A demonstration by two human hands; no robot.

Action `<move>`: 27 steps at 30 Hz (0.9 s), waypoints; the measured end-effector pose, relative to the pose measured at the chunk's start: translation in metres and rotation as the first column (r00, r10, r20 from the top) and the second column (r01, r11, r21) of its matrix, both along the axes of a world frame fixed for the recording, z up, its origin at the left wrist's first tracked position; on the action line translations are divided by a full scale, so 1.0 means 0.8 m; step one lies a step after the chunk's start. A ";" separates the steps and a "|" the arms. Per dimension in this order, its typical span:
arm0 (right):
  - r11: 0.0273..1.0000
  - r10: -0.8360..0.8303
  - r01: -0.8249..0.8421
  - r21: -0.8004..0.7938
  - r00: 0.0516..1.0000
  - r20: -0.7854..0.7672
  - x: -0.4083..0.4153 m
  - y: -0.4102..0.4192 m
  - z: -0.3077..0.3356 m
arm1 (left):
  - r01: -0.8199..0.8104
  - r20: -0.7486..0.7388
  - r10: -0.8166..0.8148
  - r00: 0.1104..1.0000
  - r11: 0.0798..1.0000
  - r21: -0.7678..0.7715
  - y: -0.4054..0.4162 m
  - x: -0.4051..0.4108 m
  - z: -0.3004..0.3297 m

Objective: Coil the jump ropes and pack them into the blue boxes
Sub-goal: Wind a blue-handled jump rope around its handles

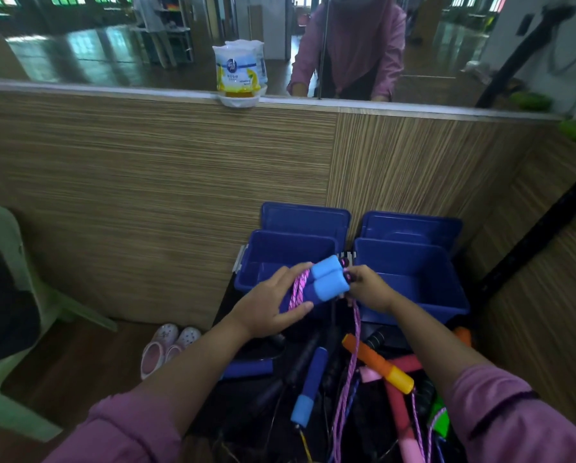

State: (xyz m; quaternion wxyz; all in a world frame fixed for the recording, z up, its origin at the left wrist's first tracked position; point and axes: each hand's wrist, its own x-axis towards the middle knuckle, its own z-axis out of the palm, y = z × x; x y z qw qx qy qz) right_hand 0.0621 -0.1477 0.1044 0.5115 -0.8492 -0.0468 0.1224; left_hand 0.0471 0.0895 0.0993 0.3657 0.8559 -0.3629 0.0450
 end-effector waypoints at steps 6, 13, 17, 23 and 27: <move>0.961 0.006 0.034 0.275 0.990 -0.143 -0.031 0.052 -0.016 | -0.240 -0.008 0.243 0.970 0.952 -0.190 -0.008 0.016 0.005; 0.986 -0.003 0.036 0.164 0.981 -0.192 -0.051 0.076 -0.032 | -0.695 -0.199 0.676 0.710 0.719 -0.036 0.001 0.051 0.004; 0.980 0.085 -0.087 -0.179 0.996 -0.019 -0.057 0.067 -0.020 | -0.770 -0.020 0.799 0.601 0.586 0.252 0.024 0.060 0.001; 0.888 0.261 -0.149 -0.435 0.942 0.210 -0.054 0.063 0.035 | -0.654 0.265 0.633 0.727 0.523 0.546 0.029 0.048 -0.008; 0.879 0.262 -0.108 -0.465 0.924 0.280 -0.036 0.058 0.068 | -0.530 0.371 0.379 0.848 0.635 0.562 0.025 0.040 -0.035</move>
